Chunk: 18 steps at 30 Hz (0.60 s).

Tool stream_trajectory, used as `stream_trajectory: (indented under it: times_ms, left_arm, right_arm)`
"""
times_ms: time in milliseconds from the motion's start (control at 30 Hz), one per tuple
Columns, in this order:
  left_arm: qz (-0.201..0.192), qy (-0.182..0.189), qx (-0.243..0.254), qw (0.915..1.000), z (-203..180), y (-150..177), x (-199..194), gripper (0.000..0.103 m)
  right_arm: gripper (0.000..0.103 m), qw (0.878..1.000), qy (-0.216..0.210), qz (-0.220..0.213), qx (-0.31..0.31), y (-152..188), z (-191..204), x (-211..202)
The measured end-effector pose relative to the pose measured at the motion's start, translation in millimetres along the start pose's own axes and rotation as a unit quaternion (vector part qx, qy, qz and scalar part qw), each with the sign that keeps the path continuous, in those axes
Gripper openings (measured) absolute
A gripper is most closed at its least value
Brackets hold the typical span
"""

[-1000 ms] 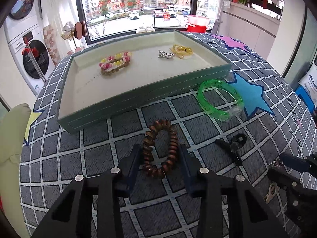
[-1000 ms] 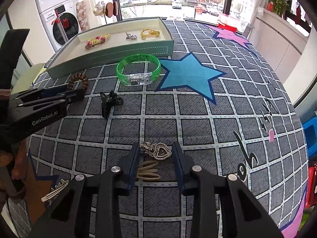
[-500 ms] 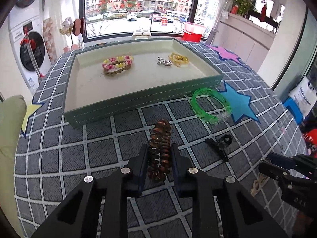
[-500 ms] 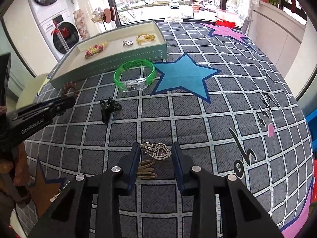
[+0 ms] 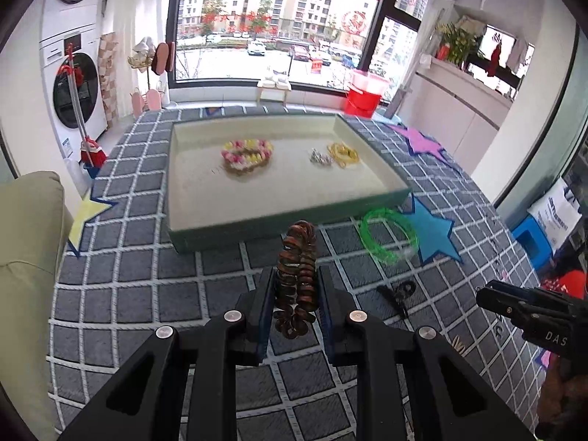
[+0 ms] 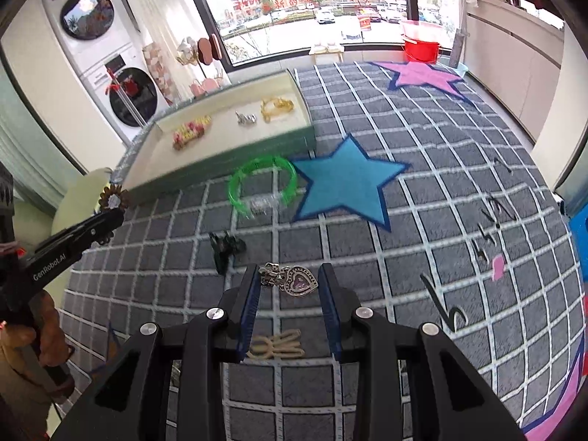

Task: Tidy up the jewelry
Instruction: 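Carry the bead bracelet and heart pendant over the white tray with both tools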

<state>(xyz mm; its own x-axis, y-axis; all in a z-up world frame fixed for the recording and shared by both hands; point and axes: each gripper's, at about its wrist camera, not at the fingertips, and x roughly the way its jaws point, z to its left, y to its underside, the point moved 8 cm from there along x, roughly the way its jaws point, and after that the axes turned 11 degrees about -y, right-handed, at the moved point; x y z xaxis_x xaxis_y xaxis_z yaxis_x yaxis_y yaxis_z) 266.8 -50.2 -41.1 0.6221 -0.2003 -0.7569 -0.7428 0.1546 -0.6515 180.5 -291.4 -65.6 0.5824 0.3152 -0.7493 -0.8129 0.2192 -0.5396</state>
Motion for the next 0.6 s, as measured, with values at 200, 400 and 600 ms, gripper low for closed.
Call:
stream_trajectory:
  times_ms: [200, 400, 600]
  left_arm:
    - [-0.015, -0.01, -0.007, 0.9998, 12, -17, -8, 0.037]
    - [-0.025, -0.018, -0.016, 0.9994, 24, -38, -9, 0.037]
    - [-0.026, -0.03, -0.015, 0.9991, 33, -60, 5, 0.037]
  right_arm:
    - [0.035, 1.0, -0.015, -0.014, -0.013, -31, 13, -4]
    - [0.035, 0.999, -0.033, -0.025, -0.018, -70, 23, -2]
    - [0.035, 0.998, -0.048, -0.023, -0.025, -116, 34, 14]
